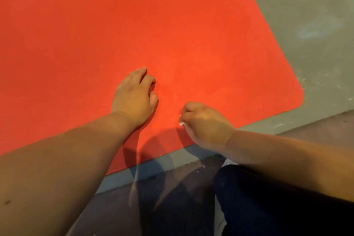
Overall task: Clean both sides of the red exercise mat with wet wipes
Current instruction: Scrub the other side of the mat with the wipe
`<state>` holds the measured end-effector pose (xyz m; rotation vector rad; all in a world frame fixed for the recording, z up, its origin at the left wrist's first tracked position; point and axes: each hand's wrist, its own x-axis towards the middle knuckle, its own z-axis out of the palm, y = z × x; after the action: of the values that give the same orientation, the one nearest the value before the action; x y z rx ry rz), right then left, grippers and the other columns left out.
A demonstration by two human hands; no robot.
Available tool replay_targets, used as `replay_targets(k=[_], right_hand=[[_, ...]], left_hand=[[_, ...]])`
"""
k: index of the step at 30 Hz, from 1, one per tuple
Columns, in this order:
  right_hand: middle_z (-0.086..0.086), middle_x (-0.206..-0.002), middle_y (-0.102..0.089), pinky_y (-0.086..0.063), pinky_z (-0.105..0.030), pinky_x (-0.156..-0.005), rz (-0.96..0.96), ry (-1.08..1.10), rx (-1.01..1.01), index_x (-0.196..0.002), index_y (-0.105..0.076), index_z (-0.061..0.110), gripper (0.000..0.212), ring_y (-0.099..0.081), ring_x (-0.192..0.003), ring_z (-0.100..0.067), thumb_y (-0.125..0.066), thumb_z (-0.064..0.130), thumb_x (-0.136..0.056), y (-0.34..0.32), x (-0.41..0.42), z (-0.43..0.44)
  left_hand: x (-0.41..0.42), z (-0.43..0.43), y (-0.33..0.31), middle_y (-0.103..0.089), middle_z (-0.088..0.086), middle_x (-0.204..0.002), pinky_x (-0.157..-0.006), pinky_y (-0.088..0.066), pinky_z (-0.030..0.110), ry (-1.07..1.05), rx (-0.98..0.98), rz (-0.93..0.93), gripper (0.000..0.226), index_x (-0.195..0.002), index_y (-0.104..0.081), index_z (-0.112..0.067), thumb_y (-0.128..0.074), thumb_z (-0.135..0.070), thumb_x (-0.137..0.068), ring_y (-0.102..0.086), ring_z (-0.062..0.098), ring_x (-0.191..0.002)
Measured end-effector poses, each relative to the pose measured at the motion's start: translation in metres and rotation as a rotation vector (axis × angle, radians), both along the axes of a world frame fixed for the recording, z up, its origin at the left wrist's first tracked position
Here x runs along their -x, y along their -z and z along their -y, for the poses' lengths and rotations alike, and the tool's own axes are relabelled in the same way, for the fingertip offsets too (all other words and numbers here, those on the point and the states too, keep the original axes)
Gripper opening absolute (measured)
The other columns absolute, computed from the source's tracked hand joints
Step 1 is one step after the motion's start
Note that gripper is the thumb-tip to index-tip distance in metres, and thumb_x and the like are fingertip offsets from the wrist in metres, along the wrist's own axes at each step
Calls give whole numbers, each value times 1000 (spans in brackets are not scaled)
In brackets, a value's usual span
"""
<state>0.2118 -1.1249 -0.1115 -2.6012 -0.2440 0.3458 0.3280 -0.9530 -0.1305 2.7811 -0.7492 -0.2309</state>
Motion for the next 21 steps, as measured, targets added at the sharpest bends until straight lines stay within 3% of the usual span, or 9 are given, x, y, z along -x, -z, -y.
replay_targets(k=[5,8,12,14,18,21], right_hand=[[-8,-97,-60,-38,-35,-76,-11,188,14,-91,-69,12,13,-57,-92,-28,-61,21,-88,0,-21,28],[-11,-94,-57,-36,-37,-76,20,213,42,-92,-65,10,11,-55,-91,-31,-58,18,-88,2,-23,23],[-14,-99,-57,-37,-37,-79,29,434,155,-93,-63,10,11,-55,-94,-34,-55,14,-89,-2,-45,50],[-13,-101,-57,-39,-37,-79,7,359,184,-93,-64,11,12,-55,-96,-33,-54,16,-89,-5,-48,47],[-12,-93,-58,-35,-33,-72,-24,-2,70,-86,-64,8,13,-57,-89,-32,-53,15,-85,-4,-19,4],[-11,-88,-58,-37,-33,-71,-41,39,40,-85,-67,8,19,-57,-84,-32,-52,19,-85,-2,-23,18]], left_hand=[[0,3,2,-48,19,-140,-105,-35,45,-24,22,-6,46,-114,-63,-8,-47,-27,-75,-45,37,-126],[1,3,4,-50,19,-138,-104,-36,46,-26,17,13,46,-113,-63,-8,-47,-26,-74,-47,38,-124],[6,8,3,-47,21,-141,-110,-32,47,-31,15,-2,47,-115,-61,-5,-46,-24,-75,-43,38,-128],[5,8,4,-46,21,-142,-111,-32,48,-33,12,-8,48,-115,-61,-5,-45,-24,-74,-43,38,-129],[5,6,5,-48,21,-140,-109,-34,48,-36,7,9,47,-113,-62,-5,-46,-24,-74,-45,39,-127],[2,5,2,-48,20,-140,-109,-34,47,-12,-6,-7,47,-113,-62,-7,-46,-26,-74,-45,37,-126]])
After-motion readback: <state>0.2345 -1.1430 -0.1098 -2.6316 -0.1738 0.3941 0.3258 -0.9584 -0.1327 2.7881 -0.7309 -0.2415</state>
